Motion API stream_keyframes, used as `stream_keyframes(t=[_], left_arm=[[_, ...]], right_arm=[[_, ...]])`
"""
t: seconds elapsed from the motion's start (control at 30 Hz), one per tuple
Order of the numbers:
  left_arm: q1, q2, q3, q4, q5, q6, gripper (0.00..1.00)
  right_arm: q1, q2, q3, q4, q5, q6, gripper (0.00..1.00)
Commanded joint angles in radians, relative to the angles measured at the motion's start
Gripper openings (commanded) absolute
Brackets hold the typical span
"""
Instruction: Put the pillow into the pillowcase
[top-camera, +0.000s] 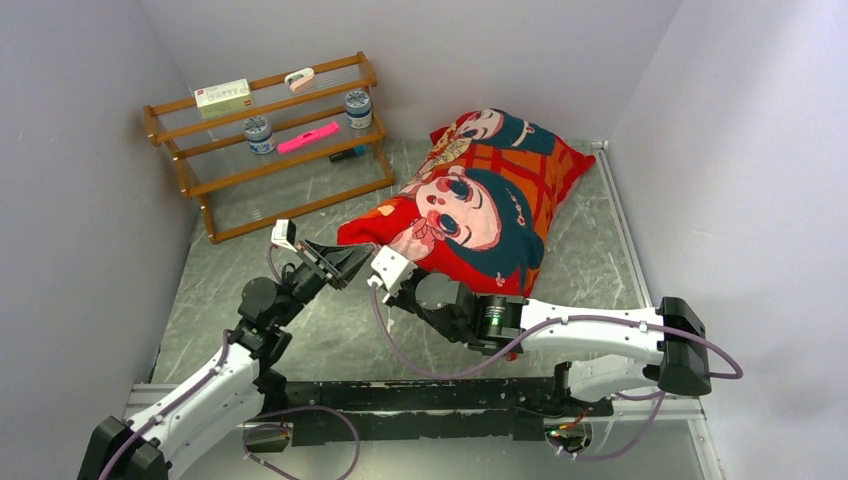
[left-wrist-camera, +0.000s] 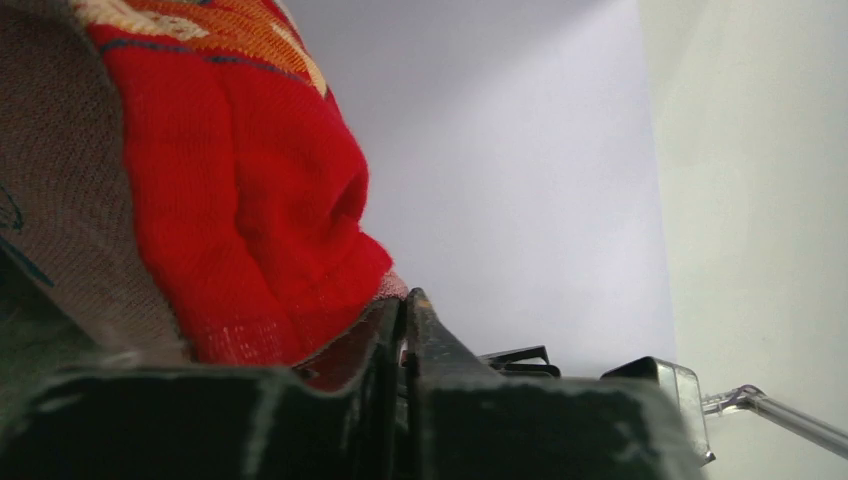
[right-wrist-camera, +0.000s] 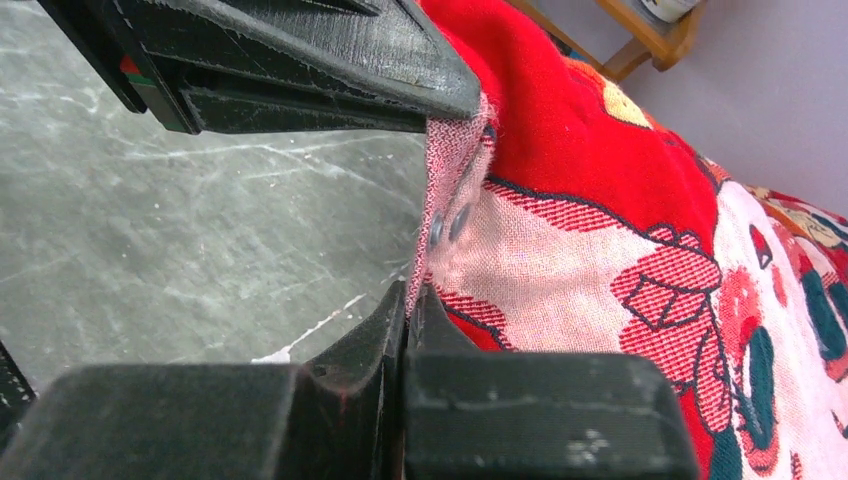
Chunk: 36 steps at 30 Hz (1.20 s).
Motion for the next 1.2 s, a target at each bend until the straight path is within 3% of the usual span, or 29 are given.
stream_keyframes(t=[0.0,0.07,0.17,0.37,0.53,0.73,0.97,1.17], left_arm=[[0.000,-0.068,0.079,-0.075,-0.015,-0.072,0.16],[0.000,-0.095,0.107,-0.230,-0.016,-0.054,0.31],[0.000,-0.149,0.139,-0.476,-0.035,-0.041,0.46],[0.000,-0.217,0.215,-0.820,-0.112,-0.007,0.59],[0.000,-0.196,0.291,-0.949,-0.142,0.012,0.60],[0.001,-0.124,0.297,-0.844,-0.088,-0.045,0.56],[0.000,-0.084,0.315,-0.784,-0.060,-0.045,0.43],[0.000,-0.090,0.335,-0.808,-0.083,-0.041,0.44]], right_arm=[[0.002,-0.048,0.007,0.179,-0.063,-0.001,0.00],[0.002,-0.043,0.009,0.214,-0.056,-0.009,0.00],[-0.001,-0.035,0.005,0.261,-0.020,-0.026,0.00],[-0.006,-0.026,0.009,0.282,-0.011,-0.043,0.00],[-0.006,-0.021,0.017,0.279,-0.020,-0.043,0.00],[-0.005,-0.001,0.033,0.271,-0.025,-0.038,0.00],[-0.005,0.006,0.040,0.264,-0.028,-0.032,0.00],[-0.005,0.011,0.043,0.260,-0.033,-0.027,0.00]])
